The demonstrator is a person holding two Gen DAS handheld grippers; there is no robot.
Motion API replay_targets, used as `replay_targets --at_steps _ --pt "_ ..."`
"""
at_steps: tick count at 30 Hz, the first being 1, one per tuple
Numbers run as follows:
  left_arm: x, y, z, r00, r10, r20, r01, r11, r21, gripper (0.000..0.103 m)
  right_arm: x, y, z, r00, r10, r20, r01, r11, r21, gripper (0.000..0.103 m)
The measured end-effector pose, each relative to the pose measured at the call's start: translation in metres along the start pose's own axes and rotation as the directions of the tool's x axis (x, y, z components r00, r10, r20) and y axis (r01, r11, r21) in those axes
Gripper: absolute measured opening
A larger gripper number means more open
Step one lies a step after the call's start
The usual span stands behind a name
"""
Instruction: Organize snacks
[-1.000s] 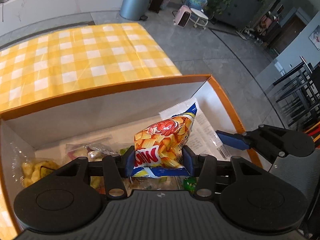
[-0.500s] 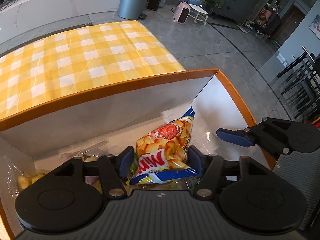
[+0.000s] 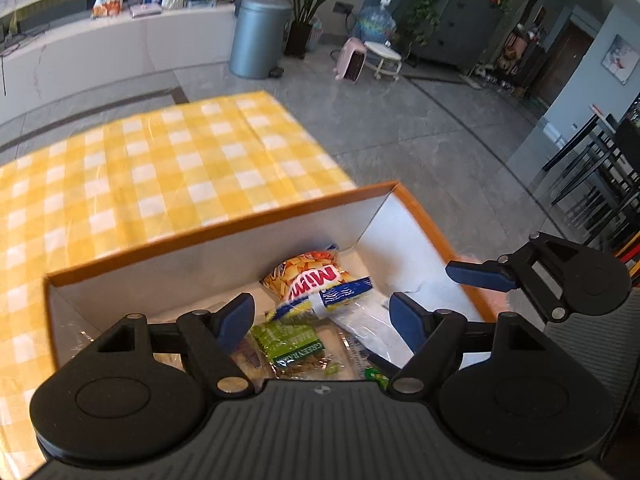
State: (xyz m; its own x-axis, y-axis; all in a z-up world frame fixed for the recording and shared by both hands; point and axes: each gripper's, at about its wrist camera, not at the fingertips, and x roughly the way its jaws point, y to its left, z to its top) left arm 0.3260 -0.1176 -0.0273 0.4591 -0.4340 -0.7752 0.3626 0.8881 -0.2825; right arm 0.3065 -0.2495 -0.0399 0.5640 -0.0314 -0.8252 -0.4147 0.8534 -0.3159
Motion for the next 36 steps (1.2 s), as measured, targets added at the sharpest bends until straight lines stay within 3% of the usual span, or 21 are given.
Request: replay_targets --at_steps 6,11,17,23,28,31,36 --pt "-0.05 -0.012 -0.006 0.994 -0.005 0.11 -0.002 0.998 0.064 0.09 -0.039 0.005 -0.002 0.998 -0.03 0.046 0.03 0.999 0.017 0.081" --pt "-0.103 -0.024 -0.025 0.968 0.029 0.249 -0.063 0.99 0.13 0.09 -0.078 0.012 -0.006 0.99 -0.056 0.129 0.044 0.995 0.088 0.081" --pt "-0.162 -0.035 -0.061 0.899 0.083 0.431 -0.173 0.969 0.174 0.09 -0.138 0.028 -0.026 0.947 -0.113 0.302 0.037 0.968 0.247 0.082" --pt "-0.194 -0.037 -0.097 0.83 0.109 0.547 -0.222 0.964 0.145 0.09 -0.183 0.052 -0.051 0.864 -0.19 0.465 -0.01 0.919 0.395 0.09" --pt "-0.206 -0.035 -0.124 0.77 0.169 0.616 -0.295 0.949 0.108 0.09 -0.205 0.086 -0.074 0.801 -0.243 0.547 -0.007 0.91 0.414 0.094" --pt "-0.207 -0.034 -0.137 0.745 0.218 0.63 -0.344 0.935 0.084 0.091 -0.206 0.103 -0.084 0.794 -0.274 0.543 0.012 0.9 0.435 0.094" --pt "-0.2 -0.03 -0.158 0.684 0.3 0.665 -0.421 0.907 0.024 0.091 -0.205 0.123 -0.102 0.767 -0.299 0.568 -0.019 0.874 0.486 0.097"
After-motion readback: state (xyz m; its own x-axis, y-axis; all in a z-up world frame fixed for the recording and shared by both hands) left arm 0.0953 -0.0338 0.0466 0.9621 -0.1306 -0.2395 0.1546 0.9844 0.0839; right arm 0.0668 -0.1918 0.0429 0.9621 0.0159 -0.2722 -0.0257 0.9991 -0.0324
